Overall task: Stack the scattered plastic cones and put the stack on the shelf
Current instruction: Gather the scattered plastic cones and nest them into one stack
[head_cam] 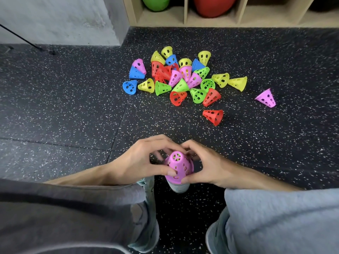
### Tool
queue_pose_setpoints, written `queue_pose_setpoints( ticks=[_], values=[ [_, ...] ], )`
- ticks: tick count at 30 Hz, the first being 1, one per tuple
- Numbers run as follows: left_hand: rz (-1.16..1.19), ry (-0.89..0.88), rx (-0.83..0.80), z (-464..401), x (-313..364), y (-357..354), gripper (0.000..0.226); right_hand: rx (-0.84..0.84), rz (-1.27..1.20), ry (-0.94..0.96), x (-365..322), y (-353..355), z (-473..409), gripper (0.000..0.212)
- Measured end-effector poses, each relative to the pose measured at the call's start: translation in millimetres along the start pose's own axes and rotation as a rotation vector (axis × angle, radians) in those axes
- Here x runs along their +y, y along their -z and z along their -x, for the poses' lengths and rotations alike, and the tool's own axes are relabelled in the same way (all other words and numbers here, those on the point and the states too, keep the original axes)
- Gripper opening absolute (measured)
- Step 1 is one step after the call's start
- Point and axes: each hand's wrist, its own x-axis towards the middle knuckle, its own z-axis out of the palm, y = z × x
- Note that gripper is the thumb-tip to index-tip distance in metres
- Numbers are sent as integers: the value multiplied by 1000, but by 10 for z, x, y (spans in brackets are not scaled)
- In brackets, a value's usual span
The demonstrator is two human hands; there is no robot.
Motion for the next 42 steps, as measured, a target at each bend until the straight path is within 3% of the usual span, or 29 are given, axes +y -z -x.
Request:
queue_pose_setpoints(
  ticks=[8, 14, 19, 25, 31, 36, 42],
  values=[
    [7, 2, 48, -17, 77, 62, 38, 16, 8, 10, -53, 189, 29, 81],
    [-182, -10, 236, -203, 22, 236, 36, 207, 150, 8, -148, 593, -21, 54],
    [-755, 5, 87, -558, -294, 298, 60, 327, 237, -101, 126, 813, -277, 43],
    [-942, 153, -59, -858, -965, 107, 72, 350, 260, -311, 754, 763, -559, 45],
    [-828, 375, -193, -977, -1762, -90, 96, 367, 220, -500, 1313, 780, -780, 56],
    [-849, 350, -197, -805, -2129, -259, 70, 370, 69, -471, 1546, 833, -954, 64],
    [-746, 350, -106, -776, -2251, -319, 76, 571, -7, -437, 1485, 873, -1089, 44]
  ],
)
